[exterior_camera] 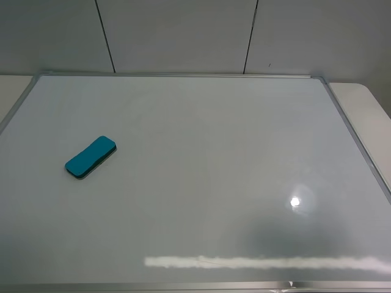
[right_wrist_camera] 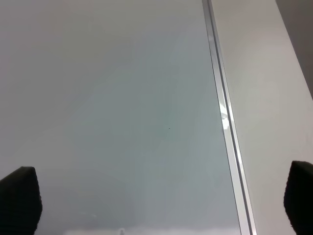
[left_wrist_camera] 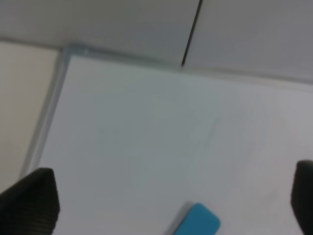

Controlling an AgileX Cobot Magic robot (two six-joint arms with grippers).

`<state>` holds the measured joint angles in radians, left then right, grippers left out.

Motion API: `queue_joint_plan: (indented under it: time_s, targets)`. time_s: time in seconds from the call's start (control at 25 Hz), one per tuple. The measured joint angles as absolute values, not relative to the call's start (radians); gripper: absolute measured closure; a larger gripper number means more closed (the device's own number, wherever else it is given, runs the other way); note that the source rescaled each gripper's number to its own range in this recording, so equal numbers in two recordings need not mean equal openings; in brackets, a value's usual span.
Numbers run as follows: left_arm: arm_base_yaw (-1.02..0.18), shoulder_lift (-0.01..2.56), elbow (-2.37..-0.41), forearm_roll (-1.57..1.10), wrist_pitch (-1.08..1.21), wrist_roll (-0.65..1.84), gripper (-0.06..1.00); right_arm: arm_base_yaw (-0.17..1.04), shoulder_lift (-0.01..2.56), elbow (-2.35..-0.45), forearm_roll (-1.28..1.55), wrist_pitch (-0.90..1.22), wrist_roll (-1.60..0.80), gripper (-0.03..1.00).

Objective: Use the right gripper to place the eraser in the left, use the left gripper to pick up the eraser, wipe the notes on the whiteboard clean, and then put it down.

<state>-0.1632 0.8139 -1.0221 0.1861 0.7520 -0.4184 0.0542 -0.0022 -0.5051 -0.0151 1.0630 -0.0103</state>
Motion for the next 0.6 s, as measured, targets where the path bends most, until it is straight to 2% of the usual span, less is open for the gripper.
queue_joint_plan:
  time_s: [0.28, 0.6]
  targets:
    - [-0.163, 0.598, -1.025, 0.155, 0.828, -0.418, 0.02, 0.054, -0.002, -0.505, -0.015, 1.063, -0.01, -0.03]
    - [-0.163, 0.468, -1.016, 0.16, 1.129, -0.418, 0.02, 0.054, -0.002, -0.505, -0.015, 1.063, -0.01, -0.03]
